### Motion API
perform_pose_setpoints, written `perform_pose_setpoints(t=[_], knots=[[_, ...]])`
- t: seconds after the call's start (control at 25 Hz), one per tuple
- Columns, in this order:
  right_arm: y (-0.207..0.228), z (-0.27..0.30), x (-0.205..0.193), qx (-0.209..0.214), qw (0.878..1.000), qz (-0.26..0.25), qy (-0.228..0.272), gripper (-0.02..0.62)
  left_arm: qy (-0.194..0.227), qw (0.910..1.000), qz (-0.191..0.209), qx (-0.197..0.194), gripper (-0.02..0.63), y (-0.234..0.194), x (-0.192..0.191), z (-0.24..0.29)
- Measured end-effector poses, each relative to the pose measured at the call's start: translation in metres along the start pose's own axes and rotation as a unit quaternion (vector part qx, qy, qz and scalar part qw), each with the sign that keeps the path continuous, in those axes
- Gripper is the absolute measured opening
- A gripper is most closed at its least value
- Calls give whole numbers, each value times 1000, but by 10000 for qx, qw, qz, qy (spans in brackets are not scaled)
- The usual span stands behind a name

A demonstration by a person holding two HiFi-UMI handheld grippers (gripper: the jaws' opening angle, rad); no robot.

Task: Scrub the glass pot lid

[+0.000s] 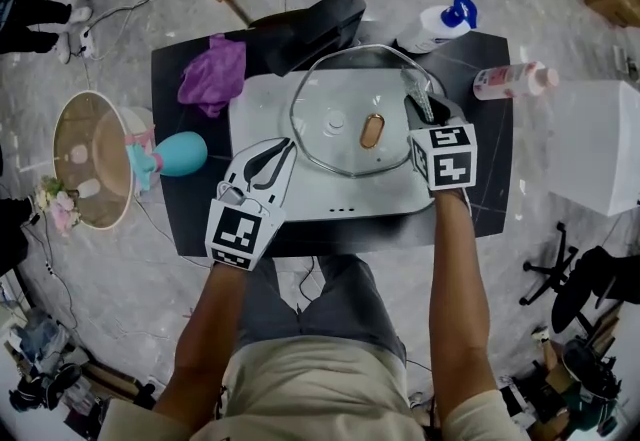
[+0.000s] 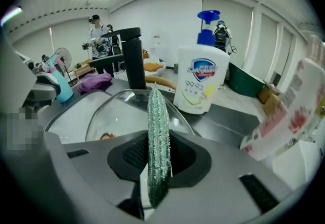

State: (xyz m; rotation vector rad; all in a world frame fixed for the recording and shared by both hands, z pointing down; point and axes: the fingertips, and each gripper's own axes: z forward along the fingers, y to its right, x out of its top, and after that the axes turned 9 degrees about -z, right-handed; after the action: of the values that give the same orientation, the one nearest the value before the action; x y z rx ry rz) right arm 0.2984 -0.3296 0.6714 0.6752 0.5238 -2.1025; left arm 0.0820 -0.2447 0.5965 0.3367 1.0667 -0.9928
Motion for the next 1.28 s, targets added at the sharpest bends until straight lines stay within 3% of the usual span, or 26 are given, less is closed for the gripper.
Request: perform_pose_setpoints(t=[0.24,0.4,0.56,0.72,1.04,1.28], knots=[[-52,13,49,369,9953,-865,235,87,17,10000,-48,55,34,-6,-3,-8],[-100,23,65,826,9817,-1706,178,87,50,10000,-30,77,34,-10,-1,-14],[-117,24,69,894,9679,-2346,77,89,132,9999,-9,44,34,-15,5,-18],[-121,1,90,566,9721,-2228,463,89,131,9997,197,-52,34,-21,14,-34],[-137,-84,119,211,9815,-1518,1146,89,258,9978,543,-270,34,-26,49,-86],[-156,-160,149,-36,9802,-1080,1660,89,500,9948,724,-504,34,-11,79,-135]])
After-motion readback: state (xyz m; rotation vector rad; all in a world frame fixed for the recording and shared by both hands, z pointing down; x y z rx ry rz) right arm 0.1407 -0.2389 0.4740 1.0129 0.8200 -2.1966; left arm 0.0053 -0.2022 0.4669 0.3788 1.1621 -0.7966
